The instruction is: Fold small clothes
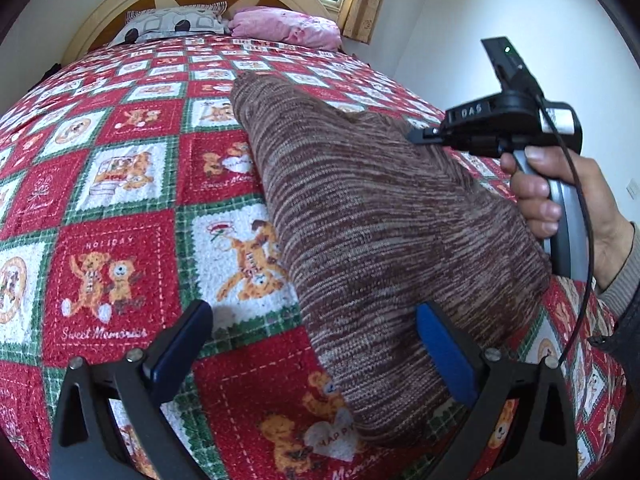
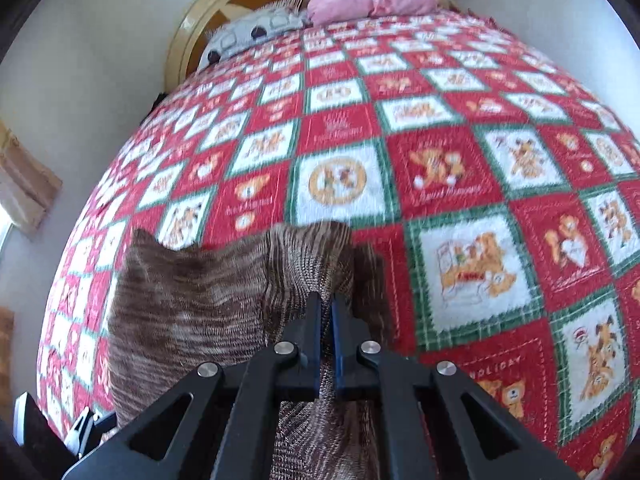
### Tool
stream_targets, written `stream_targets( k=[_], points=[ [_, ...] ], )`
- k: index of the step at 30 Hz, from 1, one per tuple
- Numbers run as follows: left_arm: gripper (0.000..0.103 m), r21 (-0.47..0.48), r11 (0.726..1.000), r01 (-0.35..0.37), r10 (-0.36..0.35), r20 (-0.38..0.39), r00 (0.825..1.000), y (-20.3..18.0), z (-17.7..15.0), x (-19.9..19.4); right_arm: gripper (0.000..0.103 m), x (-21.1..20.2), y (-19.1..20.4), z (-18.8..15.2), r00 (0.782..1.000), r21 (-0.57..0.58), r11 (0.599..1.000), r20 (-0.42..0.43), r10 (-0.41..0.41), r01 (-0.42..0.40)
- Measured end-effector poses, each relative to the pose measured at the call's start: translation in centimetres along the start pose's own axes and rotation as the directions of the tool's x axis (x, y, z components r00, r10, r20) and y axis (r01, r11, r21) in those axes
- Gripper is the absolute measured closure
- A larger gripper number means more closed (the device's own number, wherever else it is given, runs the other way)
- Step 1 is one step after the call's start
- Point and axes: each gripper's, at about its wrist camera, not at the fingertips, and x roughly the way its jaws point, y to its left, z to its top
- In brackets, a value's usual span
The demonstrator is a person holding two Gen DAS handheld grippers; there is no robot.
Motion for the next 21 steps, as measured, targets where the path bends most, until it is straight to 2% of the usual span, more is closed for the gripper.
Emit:
stream_targets(
  k=[2,5,6,7,9,11,13,15,16,18,21],
  points=[
    [0.0,-0.001,1.0,0.0,0.0,-0.003,1.0,0.0,0.0,0.1,0.1,0.1,-1.1,-0.2,0.999,0.031,0.999,0.002,-0.033,0.032],
    [0.0,0.005,1.0,-0.007,0.007,-0.007,1.0,-0.2,0.1,0.1,0.098,0.7,-1.9,-0.9,0.999,0.019,0.999,-0.024,-0.04,0.041],
    [0.0,0.006,1.0,-0.008,0.008,-0.006,1.0,-0.2,0.1,0.1,0.091,0.3,-2.0,-1.0,0.999,0.019,0.999,-0.015,-0.03,0.03],
    [0.0,0.003,1.0,-0.005,0.005,-0.006,1.0,-0.1,0.1,0.1,0.077,-0.4,-2.1,-1.2,1.0,0.019,0.999,0.002,-0.027,0.027],
    [0.0,-0.015,1.0,0.011,-0.011,0.004,1.0,0.2,0.1,-0.3,0.066,-2.6,-1.8,-1.8,0.998,0.006,1.0,0.057,-0.016,0.016],
    [0.0,-0.06,0.998,0.018,-0.015,0.041,0.999,1.0,0.5,-1.3,0.066,-5.8,-1.0,-3.4,0.991,-0.045,0.997,0.112,0.072,-0.068],
    [0.0,-0.11,0.993,0.04,-0.029,0.102,0.994,1.9,1.2,-2.8,0.066,-8.8,0.3,-5.8,0.976,-0.132,0.979,0.132,0.175,-0.158],
    [0.0,-0.129,0.991,0.038,-0.017,0.158,0.987,2.5,2.6,-3.7,0.066,-10.6,1.8,-8.1,0.965,-0.225,0.952,0.117,0.236,-0.205],
    [0.0,-0.116,0.993,0.023,-0.004,0.16,0.987,2.5,3.5,-3.6,0.066,-11.2,2.7,-9.6,0.96,-0.277,0.933,0.092,0.266,-0.231],
    [0.0,-0.063,0.998,-0.022,0.031,0.152,0.988,2.2,5.5,-2.8,0.066,-11.6,3.6,-11.8,0.958,-0.34,0.906,0.045,0.283,-0.251],
    [0.0,-0.032,0.996,-0.081,0.085,0.132,0.988,2.1,7.7,-0.7,0.066,-10.9,4.6,-14.8,0.979,-0.414,0.89,-0.016,0.204,-0.192]
  ],
)
